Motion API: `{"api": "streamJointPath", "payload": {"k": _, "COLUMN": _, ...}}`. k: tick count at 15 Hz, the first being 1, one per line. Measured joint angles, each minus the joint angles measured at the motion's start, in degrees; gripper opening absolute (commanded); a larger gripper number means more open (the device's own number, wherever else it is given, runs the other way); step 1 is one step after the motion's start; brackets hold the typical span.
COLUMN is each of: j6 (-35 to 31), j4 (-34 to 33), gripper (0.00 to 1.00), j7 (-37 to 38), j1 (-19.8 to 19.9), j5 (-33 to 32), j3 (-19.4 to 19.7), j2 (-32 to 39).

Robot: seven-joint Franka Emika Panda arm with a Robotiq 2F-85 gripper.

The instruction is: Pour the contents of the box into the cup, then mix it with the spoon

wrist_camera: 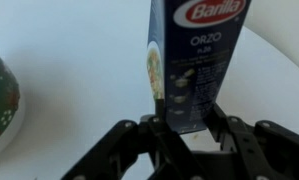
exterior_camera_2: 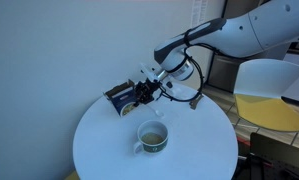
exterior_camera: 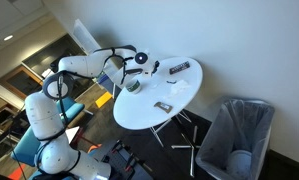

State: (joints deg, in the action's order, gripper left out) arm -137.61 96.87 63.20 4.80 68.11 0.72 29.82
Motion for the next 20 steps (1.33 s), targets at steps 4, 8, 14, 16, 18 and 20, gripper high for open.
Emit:
{"api": "streamJointPath", "payload": {"k": 4, "j6": -0.05, "j4": -1.33, "gripper": 0.19, "j7": -1.3, "j1": -0.19, "j5": 1.4, "j3": -0.17, "j2": 2.25}}
{"api": "streamJointPath", "payload": {"k": 8, "j6": -0.06, "j4": -1.71, "gripper": 0.19, "j7": -1.49, "j1": -0.21, "j5": 1.86, "j3": -0.17, "j2": 3.61}}
{"api": "streamJointPath", "payload": {"k": 14, "j6": -0.05, "j4": -2.33, "gripper": 0.77, "j7": -1.49, "j1": -0.22, "j5": 2.54, "j3": -0.18, "j2": 4.75}}
{"api": "streamJointPath", "payload": {"k": 16, "j6": -0.05, "j4": -2.44, "gripper": 0.92, "j7": -1.49, "j1": -0.23, "j5": 2.6, "j3": -0.18, "j2": 4.76}}
{"api": "streamJointPath", "payload": {"k": 18, "j6": -0.06, "j4": -2.55, "gripper": 1.0, "j7": -1.51, "j1": -0.23, "j5": 2.61, "j3": -0.18, "j2": 4.64}}
{"api": "streamJointPath", "payload": {"k": 20, "j6": -0.06, "j4": -2.56, "gripper": 1.0, "j7": -1.53, "j1": -0.22, "j5": 2.61, "j3": -0.15, "j2": 4.28}}
